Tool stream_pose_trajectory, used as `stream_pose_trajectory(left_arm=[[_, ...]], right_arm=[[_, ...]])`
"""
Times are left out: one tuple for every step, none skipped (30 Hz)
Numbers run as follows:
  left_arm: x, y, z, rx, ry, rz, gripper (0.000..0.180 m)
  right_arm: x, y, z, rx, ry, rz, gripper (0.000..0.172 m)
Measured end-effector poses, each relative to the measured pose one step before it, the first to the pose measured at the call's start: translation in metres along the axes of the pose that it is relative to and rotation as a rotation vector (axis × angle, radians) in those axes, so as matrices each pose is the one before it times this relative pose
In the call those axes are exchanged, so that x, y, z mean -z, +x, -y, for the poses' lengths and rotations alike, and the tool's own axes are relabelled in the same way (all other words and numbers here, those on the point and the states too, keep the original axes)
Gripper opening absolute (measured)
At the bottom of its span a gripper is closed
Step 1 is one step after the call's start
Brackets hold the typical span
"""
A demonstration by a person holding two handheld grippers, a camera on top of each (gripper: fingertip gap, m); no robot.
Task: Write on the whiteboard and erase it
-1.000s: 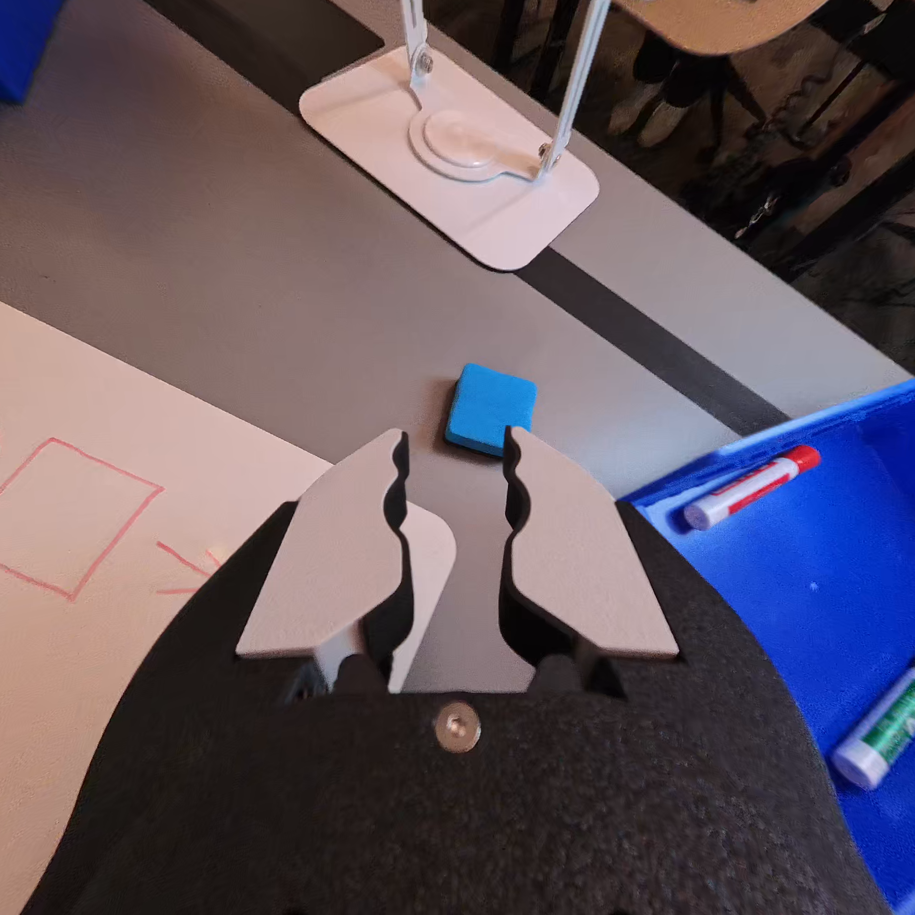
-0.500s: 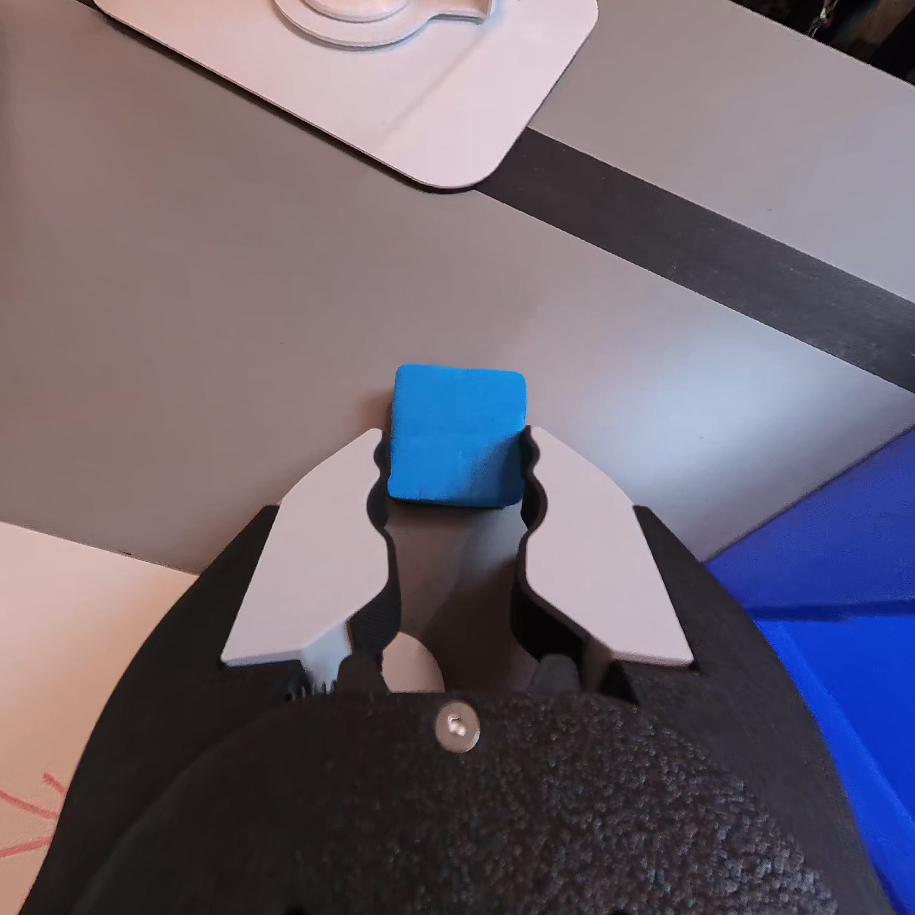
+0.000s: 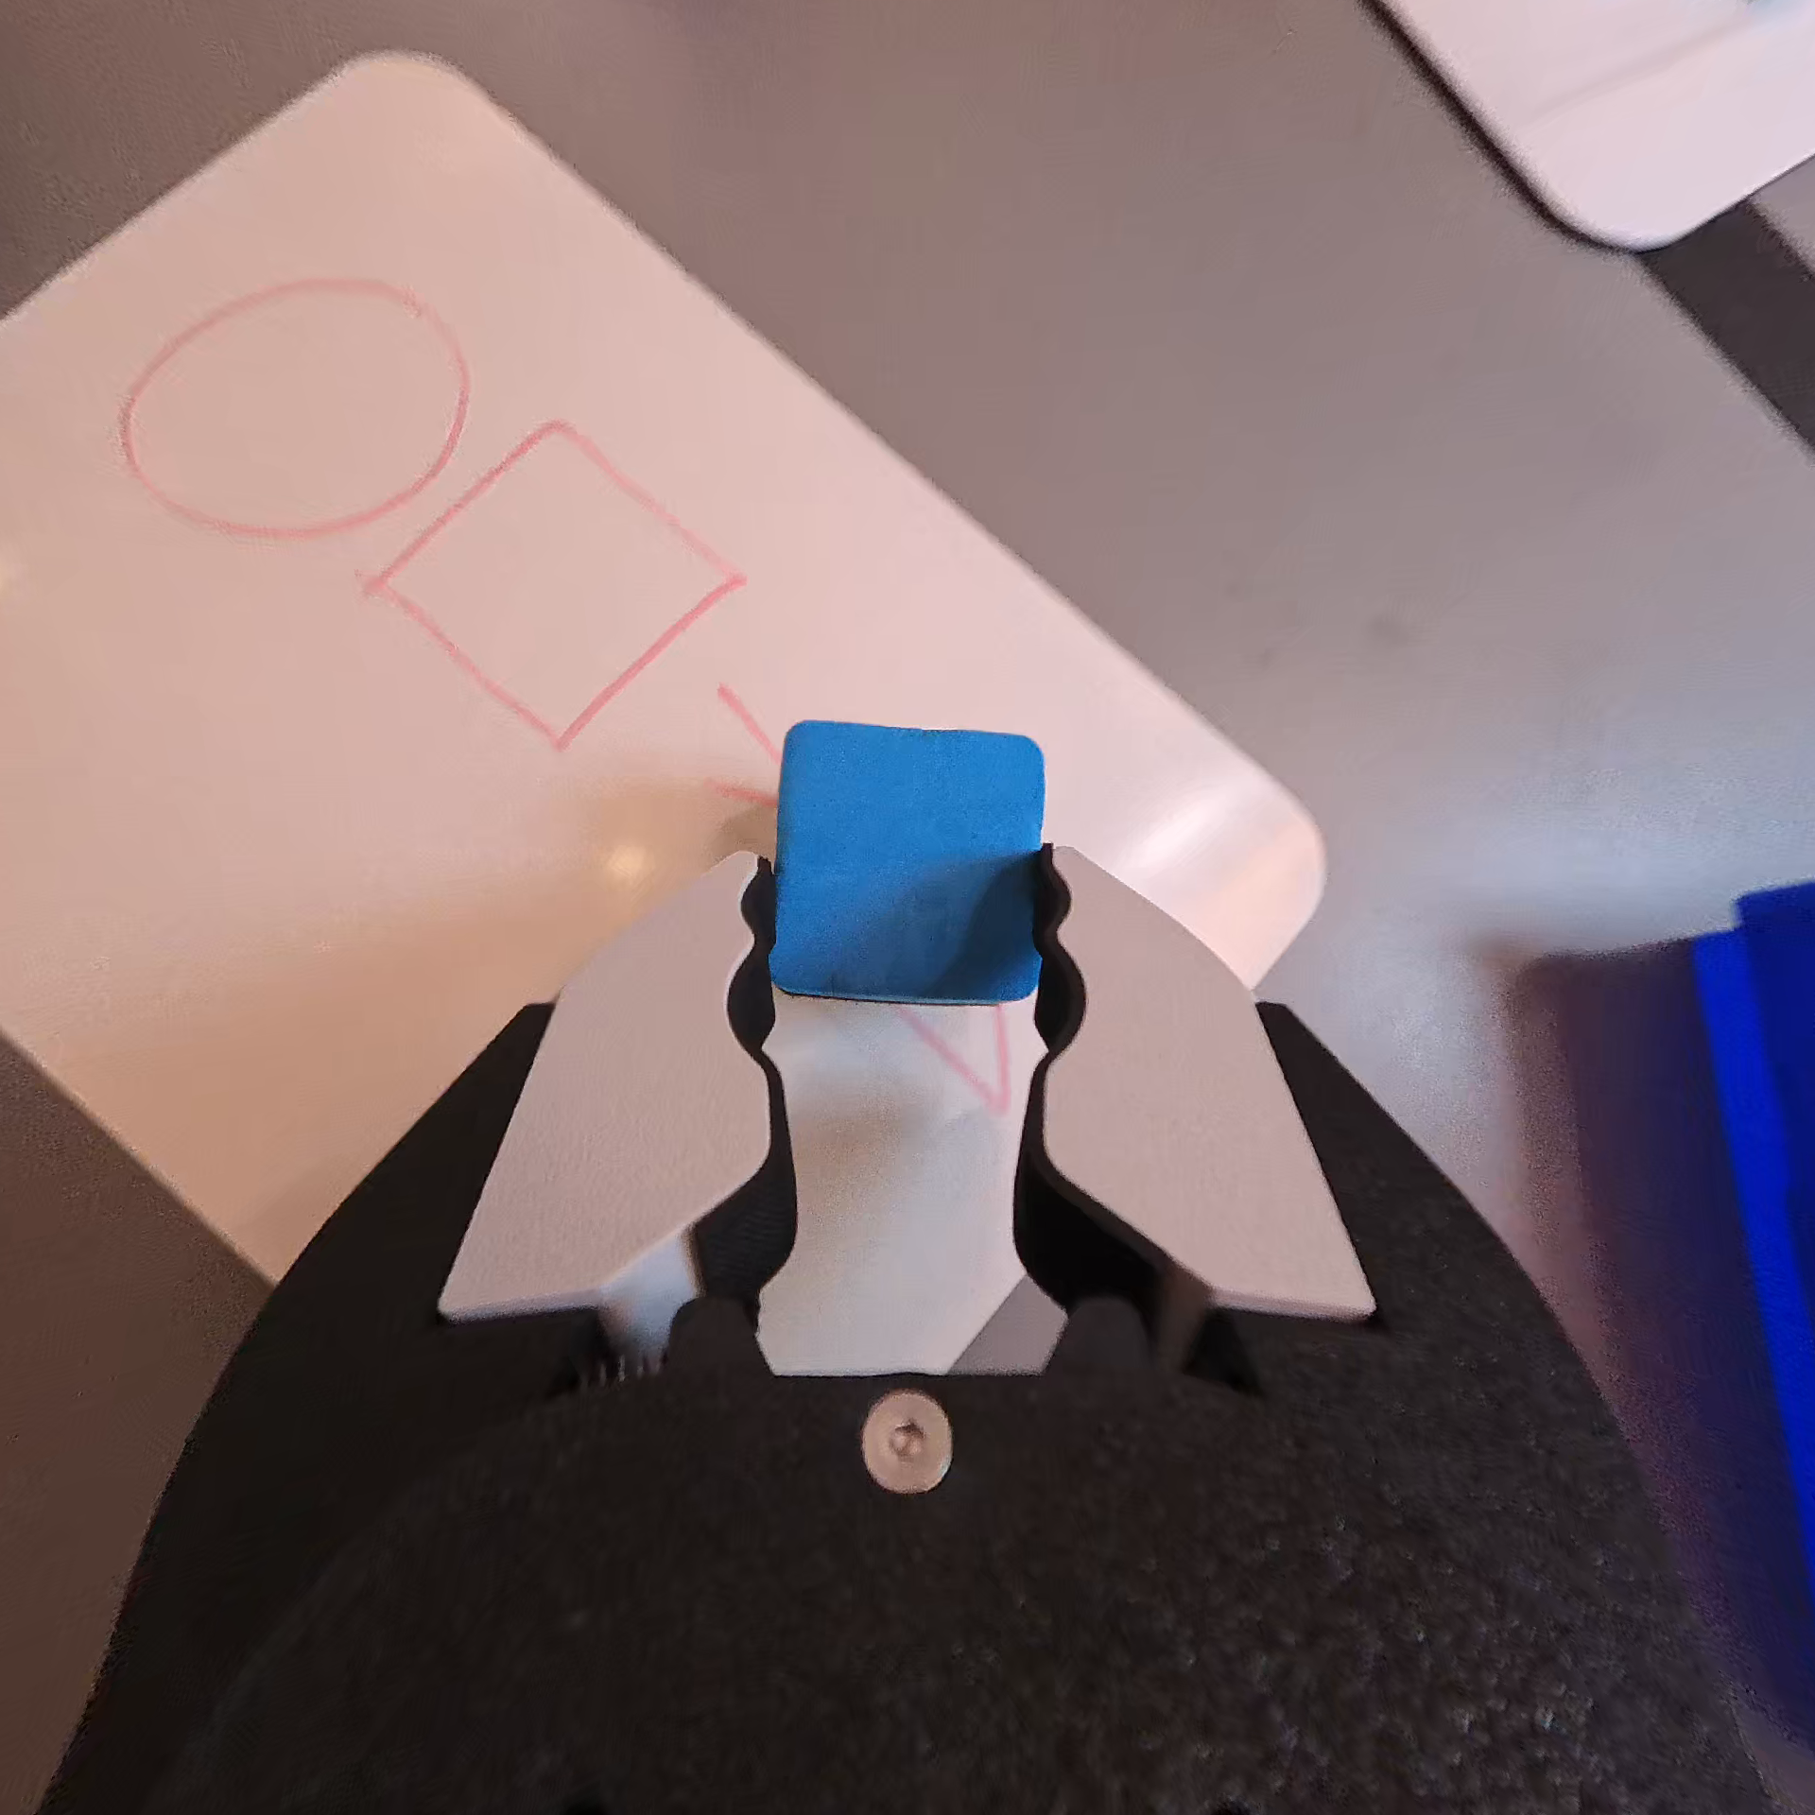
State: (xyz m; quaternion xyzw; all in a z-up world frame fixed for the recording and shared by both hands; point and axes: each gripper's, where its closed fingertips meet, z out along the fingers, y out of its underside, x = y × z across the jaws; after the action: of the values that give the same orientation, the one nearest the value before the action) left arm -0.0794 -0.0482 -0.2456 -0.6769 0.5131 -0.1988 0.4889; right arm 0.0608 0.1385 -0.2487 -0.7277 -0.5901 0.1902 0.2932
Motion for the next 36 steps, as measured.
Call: stream_pose_trajectory(left_arm=[[-0.00345, 0.00595, 0.0013, -0.0263, -0.0157, -0.0156, 0.0], [-0.00342, 0.00589, 0.00191, -0.0253, -0.0153, -0.018, 0.0], [-0.00337, 0.00456, 0.002, -0.023, -0.0165, -0.013, 0.0], [-0.0034, 0.00441, 0.00169, -0.0206, -0.0185, -0.0169, 0.0], [-0.00339, 0.00384, 0.00083, -0.0158, -0.0237, -0.019, 0.0], [-0.00327, 0.002, 0.00108, -0.0166, -0.0216, -0.0095, 0.0], [-0.00287, 0.00119, 0.00117, -0.0237, -0.0188, -0.0062, 0.0], [-0.00281, 0.00258, -0.00072, -0.025, -0.0313, -0.0197, 0.0], [-0.00302, 0.00049, -0.00266, -0.0203, -0.0425, -0.0101, 0.0], [-0.00282, 0.00028, -0.00238, -0.0218, -0.0331, -0.0107, 0.0], [-0.00271, -0.00008, -0.00187, -0.018, -0.0223, -0.0096, 0.0], [-0.00262, 0.00026, -0.00278, -0.008, -0.0208, -0.0129, 0.0], [-0.00216, 0.0008, -0.00069, 0.0067, -0.0024, -0.0138, 0.0], [-0.00072, 0.00237, 0.00181, 0.015, 0.0171, -0.0214, 0.0], [-0.00029, 0.00158, 0.00085, 0.014, 0.0109, -0.0084, 0.0], [0.00034, 0.00134, 0.00012, 0.0022, 0.005, 0.0001, 0.0], [0.00088, 0.00092, -0.00057, 0.0, -0.0022, 0.0044, 0.0], [0.00075, 0.00035, -0.00072, 0.0012, -0.0038, 0.0083, 0.0], [0.00038, 0.00067, -0.00024, 0.0033, 0.0001, 0.0049, 0.0], [0.00013, 0.00122, 0.00027, 0.0088, 0.0036, -0.0038, 0.0], [-0.00013, 0.00159, 0.0007, 0.0099, 0.0073, -0.01, 0.0], [-0.00042, 0.00041, 0.00054, 0.0093, 0.0073, -0.0045, 0.0], [-0.00052, 0.00015, 0.00056, 0.0098, 0.0042, -0.0034, 0.0], [-0.00054, 0.00005, 0.00046, 0.0076, 0.0006, -0.0017, 0.0], [-0.00051, 0.00039, 0.00061, 0.004, -0.0008, -0.0006, 0.0], [-0.00054, 0.00024, 0.00049, 0.0033, -0.0029, 0.0029, 0.001], [-0.00039, -0.00012, 0.00009, 0.0028, -0.0056, 0.0064, 0.001], [-0.00014, -0.00005, 0.00002, 0.0062, -0.0076, 0.0043, 0.001], [-0.00007, -0.00009, -0.00016, 0.0105, -0.0077, 0.0013, 0.0], [0.00005, 0.00007, -0.00018, 0.0116, -0.0073, -0.0012, 0.001], [0.00031, 0.00084, -0.00018, 0.0104, -0.0063, -0.0069, 0.001], [0.00022, 0.00154, -0.00004, 0.007, -0.003, -0.0104, 0.001], [-0.00004, 0.00073, 0.00017, 0.0013, 0.0008, -0.0025, 0.001], [-0.00009, -0.00016, -0.00001, -0.003, -0.0012, 0.0024, 0.0], [-0.00009, 0.00005, 0.00002, -0.0018, -0.0055, 0.0006, 0.0], [-0.00032, -0.00015, 0.00024, -0.0021, -0.0067, 0.0027, 0.0]], right_arm=[[0.00085, -0.00568, -0.00896, -0.0061, -0.019, -0.0005, 0.051], [0.0006, -0.00272, -0.00665, 0.0005, -0.0106, -0.0144, 0.052], [0.00137, -0.00141, -0.00477, 0.0091, -0.0078, -0.0175, 0.054], [0.00239, -0.00137, -0.00329, 0.0068, -0.0119, -0.009, 0.06], [0.00335, -0.00181, -0.00105, 0.0055, -0.0097, 0.0026, 0.06], [0.00393, -0.00145, 0.00157, 0.0049, -0.0025, 0.0061, 0.061], [0.00359, -0.00009, 0.00247, 0.0022, -0.0034, 0.0018, 0.062], [0.00235, 0.00038, 0.00161, 0.0036, -0.0119, 0.001, 0.064], [0.00074, 0.00052, 0.00037, 0.0061, -0.0189, 0.0027, 0.065], [-0.00062, 0.00094, 0.00004, 0.0067, -0.0161, -0.0007, 0.065], [-0.00187, 0.00104, -0.0007, 0.0012, -0.0167, 0.0003, 0.065], [-0.00298, 0.00005, -0.00121, -0.0059, -0.0165, 0.0075, 0.065], [-0.00333, -0.00085, -0.00097, -0.009, -0.0099, 0.0122, 0.065], [-0.00319, -0.00136, -0.00093, -0.0089, -0.0058, 0.0107, 0.065], [-0.00254, -0.00087, -0.00133, -0.0064, -0.0062, 0.0043, 0.065], [-0.00143, 0.0003, -0.00025, -0.0004, 0.002, -0.0061, 0.065], [0.00002, 0.00017, 0.00023, -0.0009, 0.0042, -0.0026, 0.064], [0.00062, -0.00024, 0.00022, -0.0087, 0.0029, 0.0057, 0.064], [0.00089, 0.00002, 0.00117, -0.0122, 0.009, 0.0072, 0.063], [0.00055, 0.00098, 0.00134, -0.0144, 0.0101, 0.003, 0.061], [-0.00031, 0.00274, 0.00027, -0.0137, 0.0005, -0.007, 0.061], [-0.00105, 0.00321, -0.00047, -0.0035, -0.006, -0.0116, 0.061], [-0.00167, 0.00145, 0.00006, -0.001, -0.0022, -0.003, 0.061], [-0.00183, -0.0006, -0.00027, -0.0072, -0.0047, 0.008, 0.058], [-0.0021, -0.00173, -0.00091, -0.0054, -0.0085, 0.0109, 0.05], [-0.00088, -0.00051, 0.00141, 0.0002, 0.0076, -0.0036, 0.049], [-0.00019, -0.00243, 0.00028, 0.0083, -0.0013, 0.0013, 0.049], [0.00043, -0.00568, -0.00062, 0.0108, -0.0063, 0.0093, 0.049], [0.00121, -0.00938, -0.00151, 0.0173, -0.0078, 0.0149, 0.049], [0.00181, -0.01138, -0.0026, 0.0224, -0.0062, 0.0123, 0.049], [0.0026, -0.01077, -0.00396, 0.0208, -0.0075, 0.0091, 0.049], [0.00364, -0.00618, -0.00604, 0.0203, -0.015, 0.0041, 0.049], [0.0039, 0.00268, -0.00751, -0.0011, -0.0199, -0.0047, 0.049], [0.00361, 0.01383, -0.008, -0.0362, -0.021, -0.0264, 0.048], [0.00174, 0.02217, -0.0055, -0.0515, -0.0099, -0.0418, 0.048], [-0.00123, 0.02183, -0.00066, -0.0612, 0.0064, -0.0247, 0.048]])
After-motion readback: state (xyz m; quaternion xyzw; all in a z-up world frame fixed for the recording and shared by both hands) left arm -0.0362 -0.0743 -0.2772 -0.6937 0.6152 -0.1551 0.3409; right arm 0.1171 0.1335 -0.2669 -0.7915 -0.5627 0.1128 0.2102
